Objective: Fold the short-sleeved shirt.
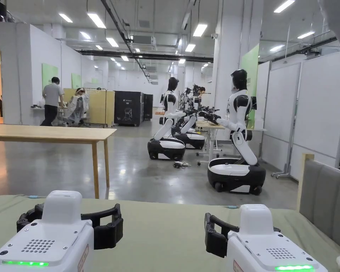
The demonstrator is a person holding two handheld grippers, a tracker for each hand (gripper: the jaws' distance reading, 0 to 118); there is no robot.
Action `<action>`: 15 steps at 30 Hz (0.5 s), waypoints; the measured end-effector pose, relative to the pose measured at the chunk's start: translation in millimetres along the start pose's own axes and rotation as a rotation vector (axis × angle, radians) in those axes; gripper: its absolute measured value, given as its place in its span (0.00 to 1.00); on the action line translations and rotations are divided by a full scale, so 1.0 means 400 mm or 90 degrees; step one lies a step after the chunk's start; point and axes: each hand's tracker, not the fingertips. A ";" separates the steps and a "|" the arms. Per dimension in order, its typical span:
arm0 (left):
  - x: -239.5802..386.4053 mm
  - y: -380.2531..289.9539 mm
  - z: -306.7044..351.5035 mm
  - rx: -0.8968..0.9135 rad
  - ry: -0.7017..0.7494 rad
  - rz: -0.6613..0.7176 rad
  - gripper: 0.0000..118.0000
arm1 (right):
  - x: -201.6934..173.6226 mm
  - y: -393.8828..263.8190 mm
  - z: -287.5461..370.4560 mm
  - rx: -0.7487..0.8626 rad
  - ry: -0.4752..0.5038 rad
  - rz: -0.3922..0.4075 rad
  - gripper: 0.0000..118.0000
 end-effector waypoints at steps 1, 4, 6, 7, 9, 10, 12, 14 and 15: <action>0.000 0.001 0.001 -0.001 -0.001 0.001 1.00 | -0.007 0.004 -0.004 -0.023 -0.019 0.003 0.70; 0.000 -0.001 -0.001 -0.002 -0.003 0.000 1.00 | -0.030 0.009 -0.011 -0.039 -0.086 0.024 0.70; 0.001 -0.002 0.000 -0.001 0.000 -0.001 1.00 | -0.030 0.014 -0.010 -0.040 -0.082 0.013 0.70; 0.001 -0.003 0.000 -0.001 0.000 -0.001 1.00 | -0.026 0.018 -0.008 -0.041 -0.082 0.000 0.70; -0.002 -0.004 -0.001 -0.003 -0.002 0.002 1.00 | -0.016 0.025 -0.003 -0.036 -0.081 -0.041 0.70; -0.002 -0.005 -0.002 -0.004 -0.002 0.004 1.00 | -0.012 0.030 -0.002 -0.037 -0.084 -0.048 0.70; -0.004 -0.007 -0.005 -0.008 -0.002 0.008 1.00 | -0.010 0.037 0.003 -0.036 -0.087 -0.055 0.70; -0.004 -0.008 -0.006 -0.015 -0.003 0.008 1.00 | -0.016 0.044 0.003 -0.043 -0.099 -0.054 0.70; -0.002 -0.008 -0.006 -0.015 -0.001 0.007 1.00 | -0.021 0.046 0.004 -0.042 -0.113 -0.051 0.70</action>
